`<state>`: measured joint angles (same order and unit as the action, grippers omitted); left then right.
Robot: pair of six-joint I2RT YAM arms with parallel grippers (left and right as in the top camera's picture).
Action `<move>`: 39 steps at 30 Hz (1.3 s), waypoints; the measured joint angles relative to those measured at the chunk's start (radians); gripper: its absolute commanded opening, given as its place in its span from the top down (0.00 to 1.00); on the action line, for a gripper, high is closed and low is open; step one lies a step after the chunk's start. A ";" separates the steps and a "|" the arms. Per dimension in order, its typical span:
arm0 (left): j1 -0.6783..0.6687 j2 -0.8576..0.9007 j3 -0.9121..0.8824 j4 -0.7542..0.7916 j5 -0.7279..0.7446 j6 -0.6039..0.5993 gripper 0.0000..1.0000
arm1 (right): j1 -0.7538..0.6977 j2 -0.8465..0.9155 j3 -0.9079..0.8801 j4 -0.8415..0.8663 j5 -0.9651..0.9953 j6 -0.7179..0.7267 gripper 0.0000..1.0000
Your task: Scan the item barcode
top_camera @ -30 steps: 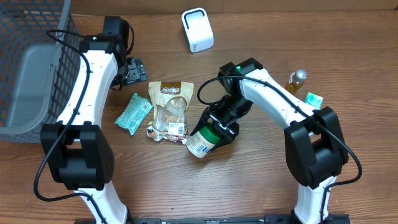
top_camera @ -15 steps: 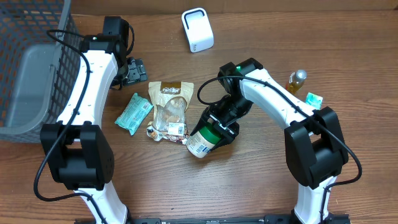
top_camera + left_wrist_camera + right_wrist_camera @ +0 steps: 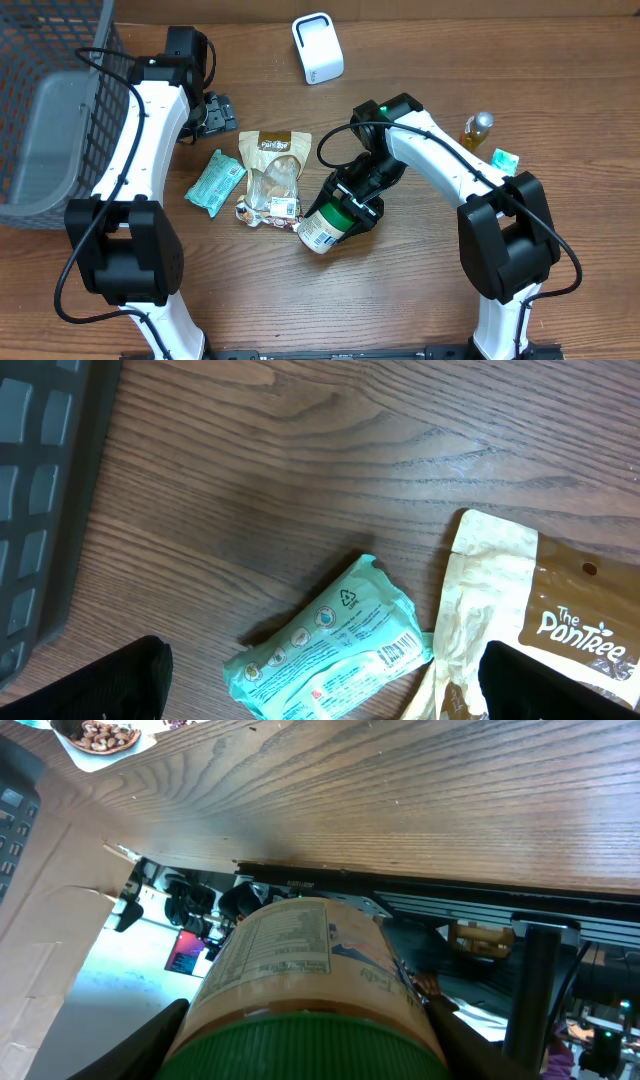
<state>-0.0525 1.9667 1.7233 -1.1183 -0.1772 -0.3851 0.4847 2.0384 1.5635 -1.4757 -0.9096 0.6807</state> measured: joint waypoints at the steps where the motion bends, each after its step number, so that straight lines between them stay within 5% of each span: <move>1: 0.000 0.000 0.000 0.000 0.000 0.000 0.00 | 0.000 0.000 0.000 -0.002 -0.002 0.000 0.79; 39: 0.000 0.000 0.000 0.000 0.000 0.000 0.00 | 0.000 0.000 0.000 0.044 0.042 0.000 0.78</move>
<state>-0.0525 1.9667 1.7233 -1.1183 -0.1772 -0.3851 0.4847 2.0384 1.5635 -1.4315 -0.8677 0.6811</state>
